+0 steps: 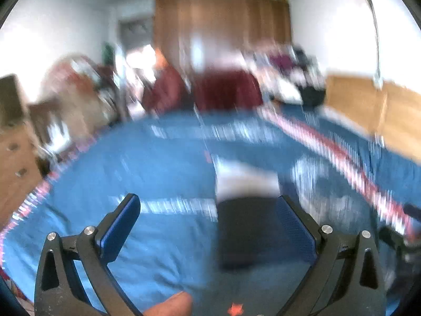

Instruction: Fold large clothes

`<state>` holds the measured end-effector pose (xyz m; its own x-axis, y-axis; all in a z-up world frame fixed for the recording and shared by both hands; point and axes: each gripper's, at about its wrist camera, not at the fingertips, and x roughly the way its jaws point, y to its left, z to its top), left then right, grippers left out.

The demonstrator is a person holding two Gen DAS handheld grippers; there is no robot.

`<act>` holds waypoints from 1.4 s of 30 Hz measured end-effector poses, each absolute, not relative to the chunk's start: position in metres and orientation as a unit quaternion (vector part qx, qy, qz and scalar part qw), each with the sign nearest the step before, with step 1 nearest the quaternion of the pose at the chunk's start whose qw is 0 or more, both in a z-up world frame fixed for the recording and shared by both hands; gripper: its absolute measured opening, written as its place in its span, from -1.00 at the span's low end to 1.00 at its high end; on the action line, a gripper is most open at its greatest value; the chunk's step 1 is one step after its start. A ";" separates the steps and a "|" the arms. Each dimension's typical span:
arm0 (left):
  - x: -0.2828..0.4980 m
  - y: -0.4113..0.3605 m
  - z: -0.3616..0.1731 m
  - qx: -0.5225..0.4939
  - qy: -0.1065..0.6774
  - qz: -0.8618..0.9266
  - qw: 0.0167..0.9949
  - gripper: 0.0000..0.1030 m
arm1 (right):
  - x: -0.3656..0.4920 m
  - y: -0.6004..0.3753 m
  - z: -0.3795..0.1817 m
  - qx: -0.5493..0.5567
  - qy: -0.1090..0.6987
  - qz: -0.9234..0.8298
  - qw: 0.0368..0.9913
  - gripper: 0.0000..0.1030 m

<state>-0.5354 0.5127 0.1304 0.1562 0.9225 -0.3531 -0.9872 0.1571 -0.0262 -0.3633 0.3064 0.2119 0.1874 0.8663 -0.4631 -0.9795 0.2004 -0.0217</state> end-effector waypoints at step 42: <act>-0.531 0.461 0.168 -0.159 0.150 0.579 0.785 1.00 | -0.386 0.285 0.265 -0.155 0.226 0.598 0.754 1.00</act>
<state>-0.5310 0.4613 0.1676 0.2834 0.8618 -0.4207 -0.9576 0.2780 -0.0756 -0.3864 0.2847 0.2650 0.1841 0.8306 -0.5256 -0.9707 0.2376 0.0354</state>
